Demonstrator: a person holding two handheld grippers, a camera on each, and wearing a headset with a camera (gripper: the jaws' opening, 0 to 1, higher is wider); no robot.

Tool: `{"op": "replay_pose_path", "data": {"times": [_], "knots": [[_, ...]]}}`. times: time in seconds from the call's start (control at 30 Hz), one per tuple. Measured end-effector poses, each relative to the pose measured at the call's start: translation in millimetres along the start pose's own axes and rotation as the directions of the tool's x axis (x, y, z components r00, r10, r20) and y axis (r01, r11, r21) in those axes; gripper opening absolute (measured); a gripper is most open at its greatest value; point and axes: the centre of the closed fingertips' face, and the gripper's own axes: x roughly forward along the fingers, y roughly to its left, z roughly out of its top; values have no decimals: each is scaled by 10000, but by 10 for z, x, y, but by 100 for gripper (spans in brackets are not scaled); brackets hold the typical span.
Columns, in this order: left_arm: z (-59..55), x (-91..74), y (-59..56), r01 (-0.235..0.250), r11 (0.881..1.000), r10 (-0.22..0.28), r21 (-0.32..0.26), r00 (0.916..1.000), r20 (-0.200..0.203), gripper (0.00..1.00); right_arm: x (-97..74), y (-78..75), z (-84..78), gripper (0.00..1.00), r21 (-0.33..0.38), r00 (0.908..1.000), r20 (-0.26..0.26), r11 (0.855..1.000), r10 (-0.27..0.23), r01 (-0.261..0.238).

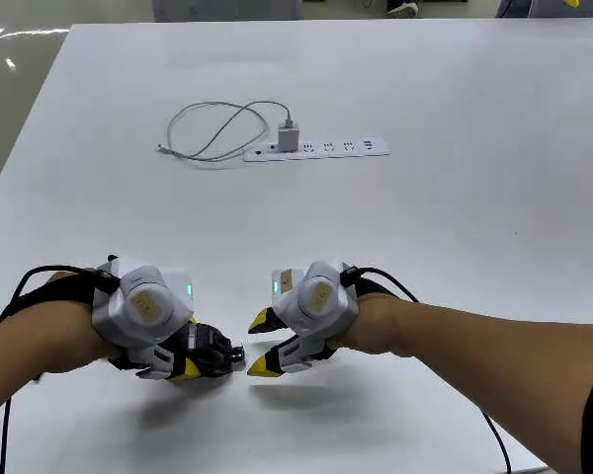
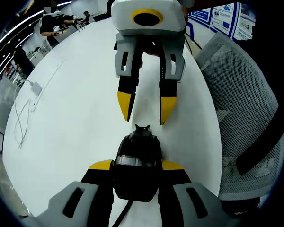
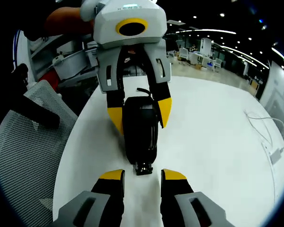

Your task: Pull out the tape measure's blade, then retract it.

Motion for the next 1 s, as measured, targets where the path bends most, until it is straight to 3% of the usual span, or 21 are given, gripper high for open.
{"op": "replay_pose_path", "data": {"times": [0.17,0.27,0.43,0.63,0.67,0.73,0.93,1.0], "knots": [[-2,7,15,103,9998,-103,-183,9999,20,31,80,-7,-6,19,-647,9991,-427,9979,-24,-4],[-1,10,13,166,9996,-165,-245,9999,45,31,120,-24,9,12,-647,9988,-497,9979,-17,-15],[0,10,6,169,9996,-168,-219,9998,57,31,162,-38,45,14,-605,9991,-430,9982,8,-34],[-3,11,-5,30,9998,-29,-182,9999,104,31,230,-8,-41,11,-1023,9970,-777,9947,-37,-42],[-3,13,-7,7,9999,-5,-166,10000,99,31,238,-11,-48,12,-1024,9966,-815,9947,-87,3],[-4,14,-4,-30,9999,31,-163,10000,89,31,233,-14,-53,11,-325,9972,-742,9993,134,-158],[-3,15,-6,-45,9999,46,-147,10000,57,31,226,-29,-59,9,-55,9982,-544,9997,255,-258],[-3,15,-6,-60,9999,61,-126,10000,63,31,225,-19,-52,9,-278,9978,-608,9992,261,-279]]}}
